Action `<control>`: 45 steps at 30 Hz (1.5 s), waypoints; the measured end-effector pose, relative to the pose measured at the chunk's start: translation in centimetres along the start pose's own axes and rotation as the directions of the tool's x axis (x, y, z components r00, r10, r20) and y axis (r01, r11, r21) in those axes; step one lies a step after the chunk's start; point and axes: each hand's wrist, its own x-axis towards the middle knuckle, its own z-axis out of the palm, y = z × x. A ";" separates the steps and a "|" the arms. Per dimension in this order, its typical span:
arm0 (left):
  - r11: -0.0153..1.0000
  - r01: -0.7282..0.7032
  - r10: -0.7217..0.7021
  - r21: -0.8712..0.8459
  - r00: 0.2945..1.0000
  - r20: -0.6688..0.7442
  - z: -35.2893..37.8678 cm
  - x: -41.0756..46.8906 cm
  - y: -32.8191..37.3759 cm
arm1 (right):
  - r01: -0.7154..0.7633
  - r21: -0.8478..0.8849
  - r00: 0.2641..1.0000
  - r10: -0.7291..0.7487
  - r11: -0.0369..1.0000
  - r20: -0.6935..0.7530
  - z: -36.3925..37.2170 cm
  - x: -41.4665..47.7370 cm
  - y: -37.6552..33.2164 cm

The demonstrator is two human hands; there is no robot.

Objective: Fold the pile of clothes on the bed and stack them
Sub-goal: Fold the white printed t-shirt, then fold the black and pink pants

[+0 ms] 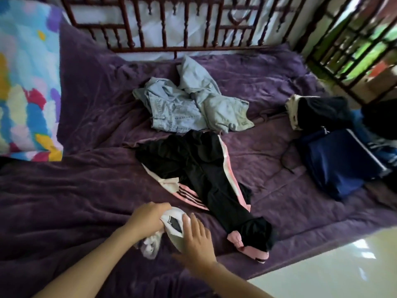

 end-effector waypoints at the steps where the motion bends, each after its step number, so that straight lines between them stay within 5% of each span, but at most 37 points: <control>1: 0.999 -0.025 0.024 0.032 1.000 0.007 -1.1 0.8 1.3 | -0.101 0.062 0.995 0.101 0.993 0.009 -0.7 0.5 0.5; 4: 0.972 -0.132 0.131 0.195 0.991 0.020 -4.3 3.3 5.8 | -0.201 0.223 0.965 0.232 0.954 -0.125 -3.6 2.2 5.8; 8: 0.785 -0.276 0.291 0.555 0.955 0.063 -6.8 6.8 12.6 | -0.016 0.023 0.913 0.024 1.000 -0.408 -10.2 3.0 17.2; 12: 0.600 -0.420 0.534 0.681 0.844 0.050 -7.0 11.6 20.5 | 0.041 -0.205 0.886 -0.130 0.978 -0.445 -15.0 2.6 29.8; 18: 0.605 -0.452 0.583 0.655 0.812 0.023 -7.8 22.6 36.2 | 0.012 -0.330 0.866 -0.175 0.944 -0.469 -22.0 2.9 47.7; 21: 0.705 -0.343 0.517 0.620 0.848 -0.119 -11.2 28.1 43.5 | -0.022 -0.348 0.807 -0.188 0.937 -0.559 -26.6 4.6 55.3; 22: 0.697 -0.345 0.553 0.629 0.817 -0.165 -12.7 29.5 45.5 | -0.027 -0.351 0.772 -0.204 0.936 -0.602 -28.3 5.5 57.6; 25: 0.643 -0.304 0.717 0.703 0.562 -0.413 -16.9 34.9 50.3 | -0.113 -0.334 0.641 -0.189 0.936 -0.744 -33.7 8.9 63.2; 26: 0.676 -0.283 0.693 0.681 0.559 -0.456 -17.8 36.3 51.8 | -0.157 -0.333 0.614 -0.171 0.930 -0.770 -35.0 10.0 64.9; 28: 0.768 -0.292 0.599 0.569 0.641 -0.479 -18.4 39.2 54.3 | -0.223 -0.350 0.622 -0.143 0.910 -0.770 -35.8 11.5 68.2; 31: 0.851 -0.282 0.363 0.444 0.925 -0.110 -14.8 42.6 55.7 | -0.217 -0.405 0.795 -0.080 0.888 -0.601 -32.6 11.9 72.5; 33: 0.886 -0.294 0.304 0.359 0.952 0.029 -12.0 43.4 55.4 | -0.210 -0.420 0.906 0.014 0.883 -0.423 -29.5 11.0 74.4; 37: 0.923 -0.260 0.234 0.282 0.964 0.124 -8.5 43.8 52.3 | -0.206 -0.358 0.950 0.099 0.911 -0.296 -25.9 10.9 74.8; 45: 0.992 -0.013 0.012 0.127 1.000 0.011 -7.0 38.0 42.5 | 0.081 -0.325 0.953 -0.168 0.942 -0.251 -23.6 14.6 66.1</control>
